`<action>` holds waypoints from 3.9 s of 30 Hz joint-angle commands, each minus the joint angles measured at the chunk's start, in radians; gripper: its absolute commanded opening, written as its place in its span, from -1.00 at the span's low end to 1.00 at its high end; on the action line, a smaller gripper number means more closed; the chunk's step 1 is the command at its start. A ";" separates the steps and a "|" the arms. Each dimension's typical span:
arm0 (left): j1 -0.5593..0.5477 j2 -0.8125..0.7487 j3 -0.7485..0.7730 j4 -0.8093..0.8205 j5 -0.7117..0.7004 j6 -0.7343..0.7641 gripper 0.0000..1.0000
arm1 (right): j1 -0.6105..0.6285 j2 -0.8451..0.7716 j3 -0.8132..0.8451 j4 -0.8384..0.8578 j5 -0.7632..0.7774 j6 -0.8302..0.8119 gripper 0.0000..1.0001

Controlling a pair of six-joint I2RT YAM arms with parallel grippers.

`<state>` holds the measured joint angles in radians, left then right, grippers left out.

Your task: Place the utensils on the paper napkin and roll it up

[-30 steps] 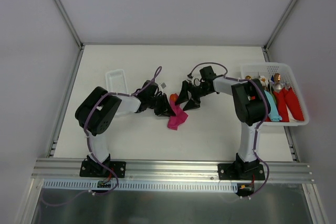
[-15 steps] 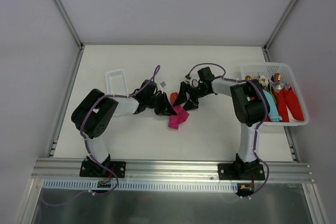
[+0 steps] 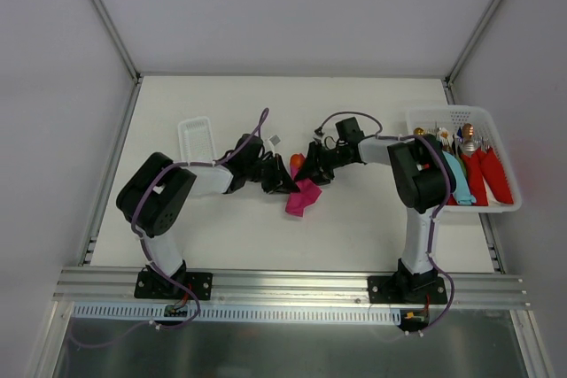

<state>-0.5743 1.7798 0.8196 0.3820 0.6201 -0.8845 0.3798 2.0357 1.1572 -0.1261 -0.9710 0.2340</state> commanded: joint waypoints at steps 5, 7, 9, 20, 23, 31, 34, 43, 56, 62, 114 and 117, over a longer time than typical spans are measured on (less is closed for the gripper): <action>0.008 -0.076 -0.039 0.107 0.053 -0.033 -1.00 | -0.030 -0.071 -0.060 0.227 -0.032 0.129 -0.37; 0.008 -0.085 -0.046 0.116 0.055 -0.039 -1.00 | -0.039 -0.077 -0.073 0.243 -0.041 0.154 -0.53; 0.008 -0.098 -0.060 0.132 0.056 -0.044 -1.00 | -0.048 -0.089 -0.079 0.266 -0.049 0.166 -0.72; 0.036 -0.276 -0.063 -0.003 0.037 0.053 0.02 | -0.062 -0.239 -0.087 0.327 -0.081 0.192 -1.00; 0.045 -0.351 -0.021 -0.119 0.030 0.126 0.16 | -0.061 -0.301 -0.067 0.342 -0.092 0.197 -1.00; 0.053 -0.453 0.007 -0.161 0.075 0.145 0.20 | -0.027 -0.394 -0.037 0.376 -0.136 0.212 -1.00; 0.053 -0.457 0.018 -0.153 0.095 0.145 0.21 | 0.002 -0.427 -0.039 0.376 -0.140 0.200 -1.00; 0.051 -0.479 0.003 -0.102 0.184 0.139 0.05 | 0.039 -0.456 -0.004 0.341 -0.120 0.163 -1.00; 0.050 -0.507 -0.071 -0.003 0.273 0.096 -0.40 | 0.047 -0.459 0.045 0.333 -0.113 0.154 -1.00; 0.050 -0.508 -0.082 0.006 0.274 0.093 -0.57 | 0.048 -0.466 0.061 0.330 -0.113 0.154 -1.00; 0.034 -0.830 -0.086 0.000 -0.401 0.254 -1.00 | 0.222 -0.545 0.369 -0.129 0.324 -0.067 -0.26; 0.031 -0.829 -0.083 0.001 -0.396 0.254 -1.00 | 0.234 -0.520 0.384 -0.122 0.322 -0.067 -0.19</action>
<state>-0.5312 0.9615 0.6895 0.3527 0.2256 -0.6212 0.6029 1.5070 1.4887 -0.2901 -0.6582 0.1619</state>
